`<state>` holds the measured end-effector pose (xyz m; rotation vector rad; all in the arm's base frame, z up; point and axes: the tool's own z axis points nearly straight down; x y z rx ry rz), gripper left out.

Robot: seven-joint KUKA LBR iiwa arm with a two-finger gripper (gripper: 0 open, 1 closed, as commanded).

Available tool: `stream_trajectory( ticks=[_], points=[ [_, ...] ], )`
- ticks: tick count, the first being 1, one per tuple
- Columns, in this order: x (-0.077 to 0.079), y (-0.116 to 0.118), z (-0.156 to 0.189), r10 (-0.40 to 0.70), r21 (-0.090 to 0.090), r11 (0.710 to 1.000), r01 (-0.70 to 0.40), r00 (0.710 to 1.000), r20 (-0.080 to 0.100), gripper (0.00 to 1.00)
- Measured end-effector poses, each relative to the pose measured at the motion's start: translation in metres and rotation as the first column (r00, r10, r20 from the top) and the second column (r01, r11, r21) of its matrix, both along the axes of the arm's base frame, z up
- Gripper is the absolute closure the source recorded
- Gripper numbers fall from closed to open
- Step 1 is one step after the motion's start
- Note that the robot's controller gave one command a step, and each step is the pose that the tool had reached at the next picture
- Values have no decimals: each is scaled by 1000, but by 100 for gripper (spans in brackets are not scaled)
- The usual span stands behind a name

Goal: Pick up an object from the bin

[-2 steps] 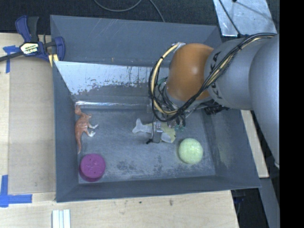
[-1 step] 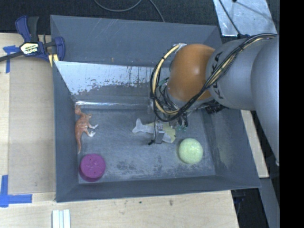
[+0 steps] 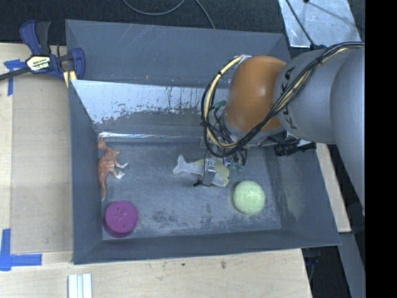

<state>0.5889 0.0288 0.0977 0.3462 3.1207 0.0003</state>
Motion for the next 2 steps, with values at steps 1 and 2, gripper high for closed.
stream_trajectory(
  ticks=[1,2],
  points=[
    [-7,2,-21,39,0,999,-39,999,1,0],
    [-16,-2,-26,-281,1,960,281,960,0,100]
  ],
)
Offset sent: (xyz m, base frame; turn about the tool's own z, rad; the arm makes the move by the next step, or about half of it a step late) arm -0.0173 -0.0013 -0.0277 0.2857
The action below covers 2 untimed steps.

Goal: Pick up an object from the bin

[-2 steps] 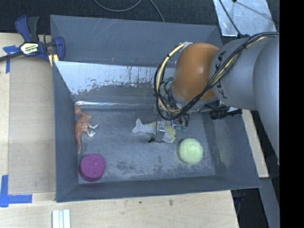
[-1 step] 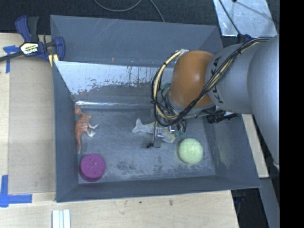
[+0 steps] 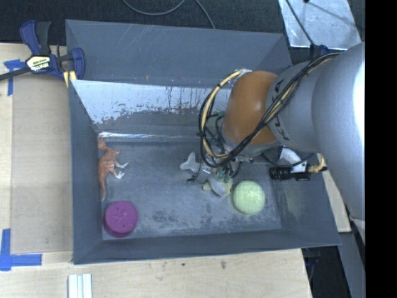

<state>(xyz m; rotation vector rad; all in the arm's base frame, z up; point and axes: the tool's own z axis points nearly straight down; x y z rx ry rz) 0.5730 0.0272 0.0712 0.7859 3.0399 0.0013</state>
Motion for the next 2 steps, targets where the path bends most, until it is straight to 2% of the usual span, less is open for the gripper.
stream_trajectory(
  ticks=[2],
  points=[
    [-1,0,2,0,0,1000,0,1000,-1,100]
  ],
)
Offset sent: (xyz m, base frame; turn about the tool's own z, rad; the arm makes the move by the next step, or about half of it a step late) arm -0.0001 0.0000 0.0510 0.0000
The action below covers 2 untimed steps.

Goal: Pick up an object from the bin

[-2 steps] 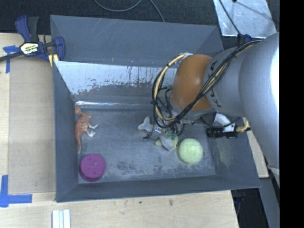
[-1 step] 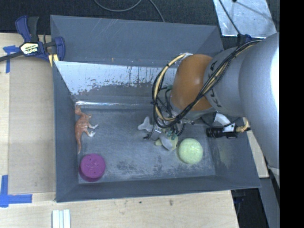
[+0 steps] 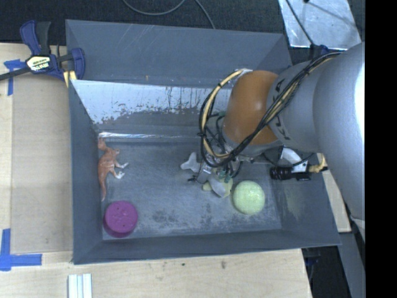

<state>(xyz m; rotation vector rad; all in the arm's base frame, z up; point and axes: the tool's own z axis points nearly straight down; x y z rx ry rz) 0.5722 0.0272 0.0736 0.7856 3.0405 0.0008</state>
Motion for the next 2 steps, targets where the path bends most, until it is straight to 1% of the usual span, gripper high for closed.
stream_trajectory(
  ticks=[1,2],
  points=[
    [-1,0,15,1,-1,1000,-1,1000,-5,100],
    [0,-1,30,1,0,1000,-1,1000,2,100]
  ],
)
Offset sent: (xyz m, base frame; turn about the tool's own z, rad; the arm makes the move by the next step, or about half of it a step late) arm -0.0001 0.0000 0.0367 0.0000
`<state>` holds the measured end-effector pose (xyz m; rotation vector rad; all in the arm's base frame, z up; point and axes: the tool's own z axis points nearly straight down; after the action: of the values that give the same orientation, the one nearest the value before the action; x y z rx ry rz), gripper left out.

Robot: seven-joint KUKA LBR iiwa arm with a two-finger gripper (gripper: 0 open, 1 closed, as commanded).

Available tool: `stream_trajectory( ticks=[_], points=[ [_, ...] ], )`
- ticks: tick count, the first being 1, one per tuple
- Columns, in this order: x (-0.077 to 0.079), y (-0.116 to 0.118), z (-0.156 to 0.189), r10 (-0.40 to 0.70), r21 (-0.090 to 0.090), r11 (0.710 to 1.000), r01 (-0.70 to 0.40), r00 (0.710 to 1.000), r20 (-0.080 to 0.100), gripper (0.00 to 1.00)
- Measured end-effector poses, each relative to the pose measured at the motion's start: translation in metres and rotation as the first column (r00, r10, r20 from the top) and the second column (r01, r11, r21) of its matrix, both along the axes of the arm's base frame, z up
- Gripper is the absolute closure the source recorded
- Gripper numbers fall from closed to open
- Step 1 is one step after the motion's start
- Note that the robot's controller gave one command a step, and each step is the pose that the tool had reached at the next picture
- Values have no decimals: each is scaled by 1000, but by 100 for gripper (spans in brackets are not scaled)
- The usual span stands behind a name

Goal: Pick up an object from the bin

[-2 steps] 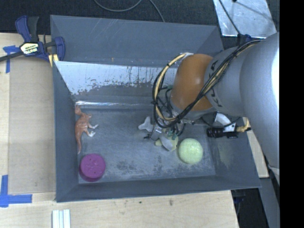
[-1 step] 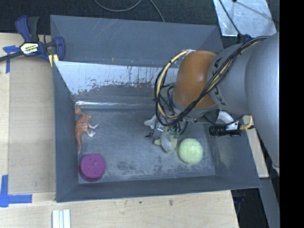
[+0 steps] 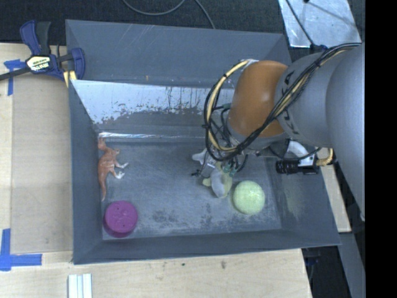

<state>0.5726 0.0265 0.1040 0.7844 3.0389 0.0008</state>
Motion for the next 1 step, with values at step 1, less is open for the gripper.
stream_trajectory(
  ticks=[1],
  points=[
    [0,0,8,1,0,1000,-1,1000,2,100]
  ],
)
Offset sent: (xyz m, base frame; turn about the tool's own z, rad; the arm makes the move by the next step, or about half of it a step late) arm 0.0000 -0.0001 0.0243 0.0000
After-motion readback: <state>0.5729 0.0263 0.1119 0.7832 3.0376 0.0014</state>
